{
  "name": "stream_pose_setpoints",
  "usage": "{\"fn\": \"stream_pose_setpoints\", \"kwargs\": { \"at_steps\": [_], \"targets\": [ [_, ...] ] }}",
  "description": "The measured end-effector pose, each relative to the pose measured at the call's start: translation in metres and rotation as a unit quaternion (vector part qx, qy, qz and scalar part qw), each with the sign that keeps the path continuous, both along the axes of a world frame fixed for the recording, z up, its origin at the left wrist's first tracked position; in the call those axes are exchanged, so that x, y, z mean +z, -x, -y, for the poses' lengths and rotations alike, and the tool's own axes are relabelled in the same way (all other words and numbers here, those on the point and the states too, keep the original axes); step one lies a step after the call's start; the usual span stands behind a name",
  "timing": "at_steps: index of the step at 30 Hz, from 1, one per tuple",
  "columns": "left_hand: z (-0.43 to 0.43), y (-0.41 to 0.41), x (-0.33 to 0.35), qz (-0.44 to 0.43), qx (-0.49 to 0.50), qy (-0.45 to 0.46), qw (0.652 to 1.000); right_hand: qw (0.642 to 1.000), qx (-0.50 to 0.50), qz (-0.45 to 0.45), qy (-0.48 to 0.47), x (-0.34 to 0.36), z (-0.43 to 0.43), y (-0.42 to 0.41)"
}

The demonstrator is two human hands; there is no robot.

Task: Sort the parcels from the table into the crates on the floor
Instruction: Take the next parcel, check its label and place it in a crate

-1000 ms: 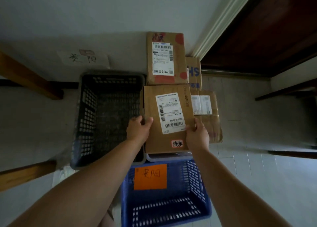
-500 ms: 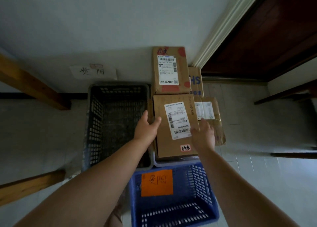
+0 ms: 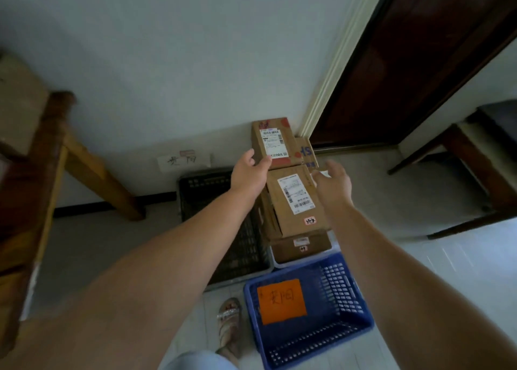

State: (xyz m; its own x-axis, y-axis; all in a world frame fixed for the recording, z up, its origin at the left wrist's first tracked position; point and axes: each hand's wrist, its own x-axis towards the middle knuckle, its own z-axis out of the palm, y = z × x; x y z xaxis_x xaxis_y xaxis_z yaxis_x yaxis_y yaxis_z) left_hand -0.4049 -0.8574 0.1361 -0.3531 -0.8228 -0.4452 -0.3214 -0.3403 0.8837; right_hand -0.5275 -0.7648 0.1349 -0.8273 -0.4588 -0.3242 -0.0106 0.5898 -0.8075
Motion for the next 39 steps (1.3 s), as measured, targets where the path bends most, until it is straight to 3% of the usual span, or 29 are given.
{"fn": "stream_pose_setpoints", "kwargs": {
  "at_steps": [11, 19, 28, 39],
  "targets": [
    [-0.088, -0.122, 0.097, -0.055, 0.046, 0.136, 0.988, 0.986, 0.067, -0.011, 0.149, 0.093, -0.074, -0.106],
    [-0.121, -0.235, 0.151, -0.082, 0.113, 0.196, 0.971, 0.965, 0.164, -0.068, 0.193, 0.147, -0.084, -0.208],
    [-0.097, -0.424, 0.184, -0.063, 0.256, 0.242, 0.934, 0.921, 0.29, -0.092, 0.245, 0.186, -0.032, -0.39],
    [-0.018, -0.681, 0.19, -0.017, 0.307, 0.264, 0.914, 0.893, 0.358, -0.06, 0.267, 0.195, 0.058, -0.64]
  ]
}}
